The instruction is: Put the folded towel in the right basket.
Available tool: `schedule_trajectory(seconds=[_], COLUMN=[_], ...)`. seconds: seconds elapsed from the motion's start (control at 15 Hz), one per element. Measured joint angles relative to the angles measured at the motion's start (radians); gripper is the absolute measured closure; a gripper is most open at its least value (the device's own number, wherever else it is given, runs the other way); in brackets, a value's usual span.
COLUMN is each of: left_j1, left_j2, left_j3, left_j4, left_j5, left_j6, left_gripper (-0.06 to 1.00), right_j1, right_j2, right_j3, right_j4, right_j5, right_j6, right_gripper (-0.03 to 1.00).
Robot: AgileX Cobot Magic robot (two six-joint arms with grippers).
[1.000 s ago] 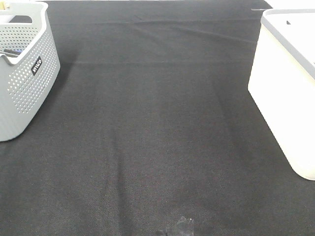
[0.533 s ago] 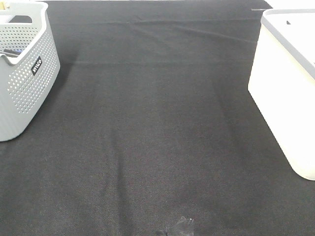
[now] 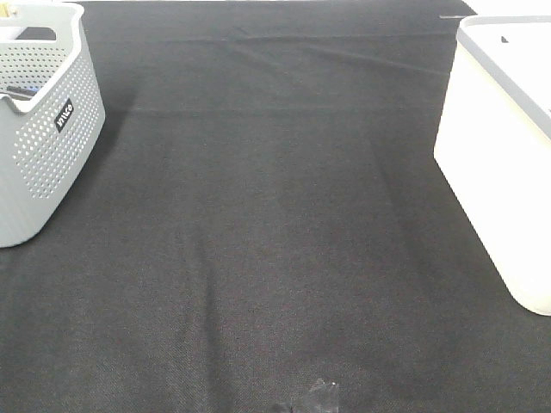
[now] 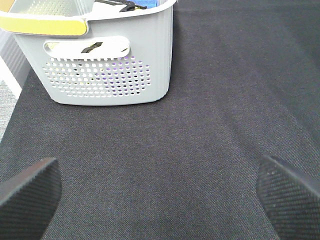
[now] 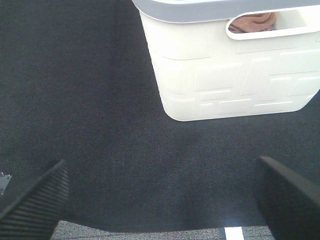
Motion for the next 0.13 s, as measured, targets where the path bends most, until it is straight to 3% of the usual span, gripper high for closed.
schedule_trajectory(seconds=[0.13], left_j1=[0.000], left_j2=[0.000], left_j3=[0.000], left_j4=[0.000], left_j5=[0.000], left_j6=[0.000], left_gripper=[-0.05], right_j1=[0.000], right_j2=[0.000], right_j3=[0.000], right_j4=[0.000], right_j5=[0.000], right_j6=[0.000], right_gripper=[0.01])
